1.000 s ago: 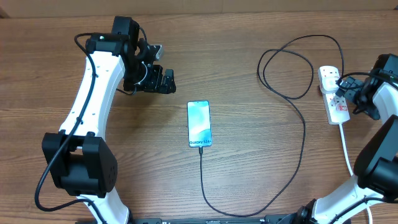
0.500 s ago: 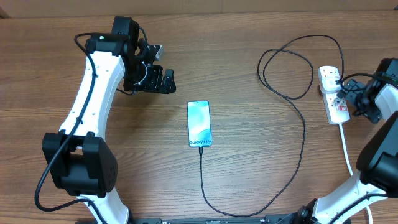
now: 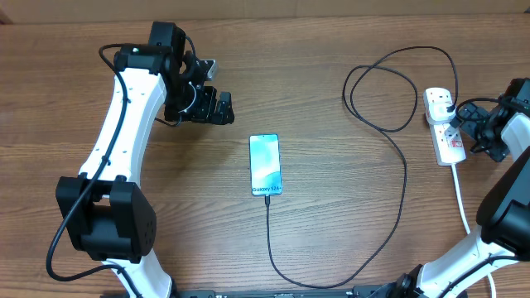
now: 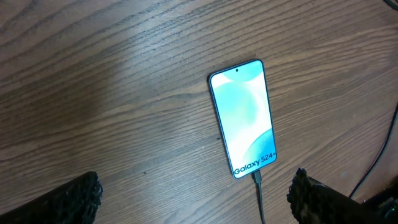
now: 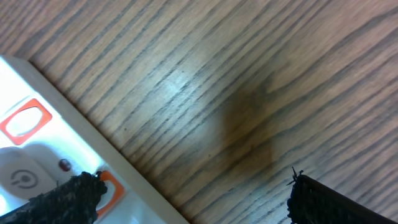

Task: Plug charger to phone and switch on socket

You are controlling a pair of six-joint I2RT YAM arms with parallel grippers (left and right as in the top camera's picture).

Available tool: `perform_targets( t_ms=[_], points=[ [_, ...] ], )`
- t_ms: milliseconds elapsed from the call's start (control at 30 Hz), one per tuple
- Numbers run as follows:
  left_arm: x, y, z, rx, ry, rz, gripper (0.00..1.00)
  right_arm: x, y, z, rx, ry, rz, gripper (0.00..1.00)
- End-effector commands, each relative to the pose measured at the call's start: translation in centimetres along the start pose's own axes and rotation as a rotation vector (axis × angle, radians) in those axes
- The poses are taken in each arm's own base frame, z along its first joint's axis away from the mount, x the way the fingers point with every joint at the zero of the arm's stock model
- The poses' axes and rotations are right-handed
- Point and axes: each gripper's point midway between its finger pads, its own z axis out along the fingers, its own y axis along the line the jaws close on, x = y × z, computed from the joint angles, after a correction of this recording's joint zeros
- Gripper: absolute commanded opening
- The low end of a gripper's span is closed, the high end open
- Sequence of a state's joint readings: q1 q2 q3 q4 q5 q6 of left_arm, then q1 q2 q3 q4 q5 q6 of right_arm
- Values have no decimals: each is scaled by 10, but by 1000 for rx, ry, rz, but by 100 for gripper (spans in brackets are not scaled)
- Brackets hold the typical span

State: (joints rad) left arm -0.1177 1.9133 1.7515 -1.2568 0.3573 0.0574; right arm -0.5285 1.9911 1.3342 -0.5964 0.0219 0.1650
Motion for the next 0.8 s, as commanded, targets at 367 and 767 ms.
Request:
perform_targets(
  t_ms=[367, 767],
  points=[
    [-7, -4, -11, -8, -39, 13, 99, 31, 12, 12, -58, 122, -24, 100],
    [-7, -4, -11, -8, -39, 13, 100, 35, 10, 12, -50, 140, -24, 100]
  ],
)
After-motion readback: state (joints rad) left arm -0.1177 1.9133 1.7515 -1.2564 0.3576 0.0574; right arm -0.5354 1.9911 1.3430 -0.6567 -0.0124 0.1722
